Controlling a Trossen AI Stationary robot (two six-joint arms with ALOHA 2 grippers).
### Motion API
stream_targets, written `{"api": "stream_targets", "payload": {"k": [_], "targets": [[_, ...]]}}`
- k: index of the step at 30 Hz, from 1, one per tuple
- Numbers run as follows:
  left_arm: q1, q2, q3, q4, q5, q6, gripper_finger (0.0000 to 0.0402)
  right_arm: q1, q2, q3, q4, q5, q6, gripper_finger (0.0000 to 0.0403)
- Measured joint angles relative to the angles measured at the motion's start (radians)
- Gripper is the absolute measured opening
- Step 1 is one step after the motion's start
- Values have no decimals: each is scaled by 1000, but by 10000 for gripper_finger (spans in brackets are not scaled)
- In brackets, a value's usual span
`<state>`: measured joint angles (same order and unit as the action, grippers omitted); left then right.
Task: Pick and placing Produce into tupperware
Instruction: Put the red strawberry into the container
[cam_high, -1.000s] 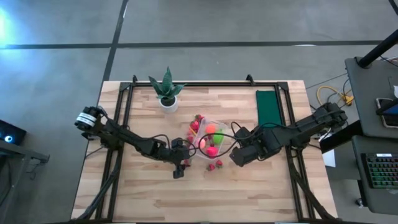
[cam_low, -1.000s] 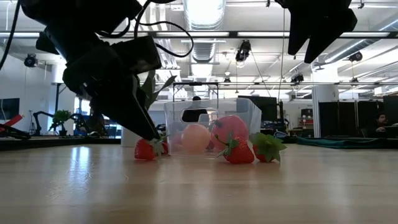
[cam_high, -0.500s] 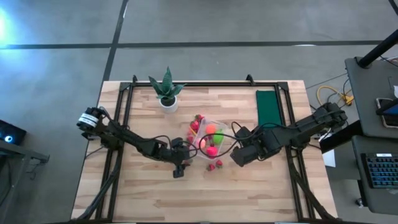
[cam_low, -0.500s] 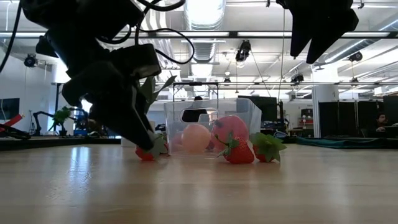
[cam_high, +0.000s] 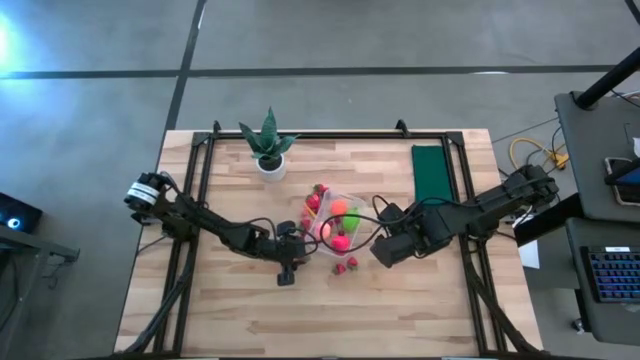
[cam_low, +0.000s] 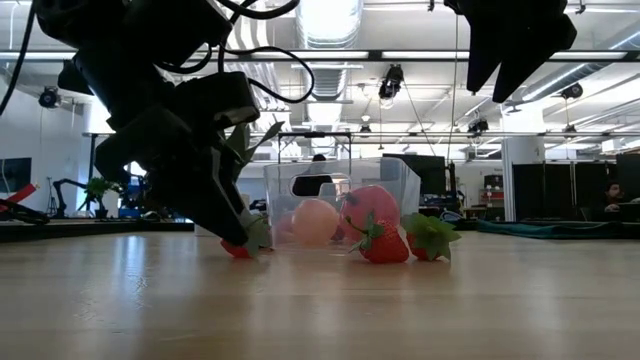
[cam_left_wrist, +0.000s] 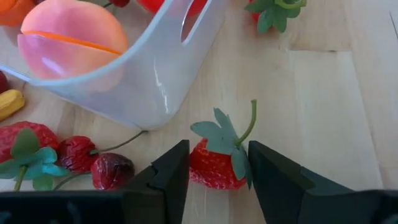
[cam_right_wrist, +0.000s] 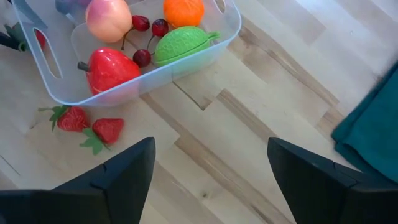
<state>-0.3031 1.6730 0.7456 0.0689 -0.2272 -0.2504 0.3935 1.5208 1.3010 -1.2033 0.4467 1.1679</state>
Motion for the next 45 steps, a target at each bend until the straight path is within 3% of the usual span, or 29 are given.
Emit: {"api": "stream_targets", "payload": {"k": [9,15,20,23,27,29,33,37,45], "targets": [[0,-42,9,-53,10,-2,137,0,0,0,-3,0,10,301],[-2,-213,80,-226,19,14,136,0,0,0,-7,-1,11,301],[8,-335,93,-218,-62,189,136,0,-1,0,-14,-4,11,298],[73,-330,91,-179,-41,228,136,-1,-1,0,-15,-4,11,299],[170,-242,91,-64,143,229,137,-1,-1,0,-20,-2,32,302],[189,-188,105,-17,181,231,137,-1,-2,0,-36,-1,59,304],[199,-107,160,-53,184,178,144,4,-2,0,-77,-7,117,313],[199,-63,175,-87,189,116,176,15,-3,0,-92,-9,141,324],[196,-126,179,-142,170,43,260,21,-4,0,-98,-12,106,336]]}}
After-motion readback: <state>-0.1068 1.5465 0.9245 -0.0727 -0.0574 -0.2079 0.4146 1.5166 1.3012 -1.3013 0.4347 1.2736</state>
